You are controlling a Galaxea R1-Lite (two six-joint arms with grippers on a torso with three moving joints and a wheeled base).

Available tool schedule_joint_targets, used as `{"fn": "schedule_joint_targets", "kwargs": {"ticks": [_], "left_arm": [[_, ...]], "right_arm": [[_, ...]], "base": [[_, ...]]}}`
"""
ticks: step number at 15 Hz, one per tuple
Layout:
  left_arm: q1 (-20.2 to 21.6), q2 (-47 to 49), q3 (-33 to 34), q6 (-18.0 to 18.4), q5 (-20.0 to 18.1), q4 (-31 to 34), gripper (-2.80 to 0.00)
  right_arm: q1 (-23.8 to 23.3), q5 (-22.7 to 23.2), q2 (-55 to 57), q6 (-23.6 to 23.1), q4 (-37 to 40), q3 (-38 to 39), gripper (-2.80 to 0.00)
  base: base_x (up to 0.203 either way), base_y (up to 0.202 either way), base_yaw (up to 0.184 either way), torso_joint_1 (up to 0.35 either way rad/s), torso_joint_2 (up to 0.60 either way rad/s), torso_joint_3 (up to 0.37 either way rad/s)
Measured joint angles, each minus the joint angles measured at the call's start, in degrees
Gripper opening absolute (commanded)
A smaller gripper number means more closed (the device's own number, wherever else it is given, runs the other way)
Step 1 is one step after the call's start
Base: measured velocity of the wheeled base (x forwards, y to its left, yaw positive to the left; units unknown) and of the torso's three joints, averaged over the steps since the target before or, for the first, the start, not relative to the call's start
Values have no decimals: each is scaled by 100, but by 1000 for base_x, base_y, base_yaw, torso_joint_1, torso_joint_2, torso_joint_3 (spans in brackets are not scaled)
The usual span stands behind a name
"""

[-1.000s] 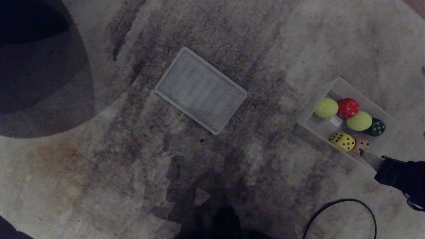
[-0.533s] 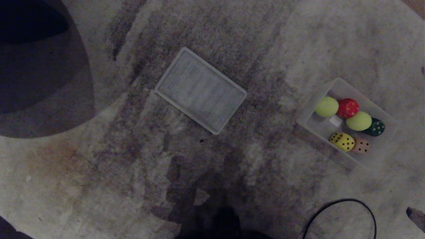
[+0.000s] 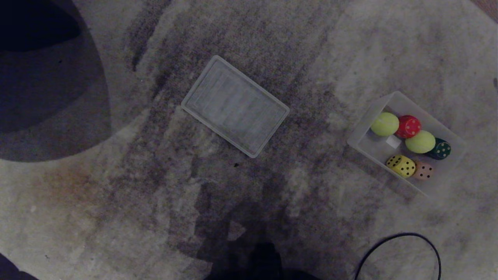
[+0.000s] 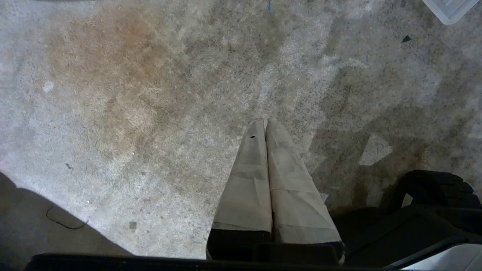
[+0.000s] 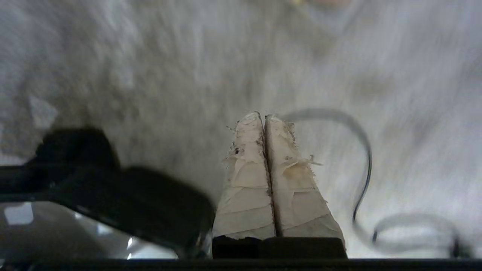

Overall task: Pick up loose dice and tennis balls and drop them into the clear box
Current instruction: Close the lid

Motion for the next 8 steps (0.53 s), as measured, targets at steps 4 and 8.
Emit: {"fn": "schedule_joint_targets", "kwargs": {"ticks": [4, 8], "left_arm": [[0, 0, 0, 0, -1, 0, -280], [0, 0, 0, 1, -1, 0, -280]], "right_arm": [[39, 63, -564, -114, -2, 4, -280], [46, 73, -680, -100, 23, 2, -280]], "base": [[0, 0, 0, 0, 0, 0], [0, 0, 0, 0, 0, 0]]}}
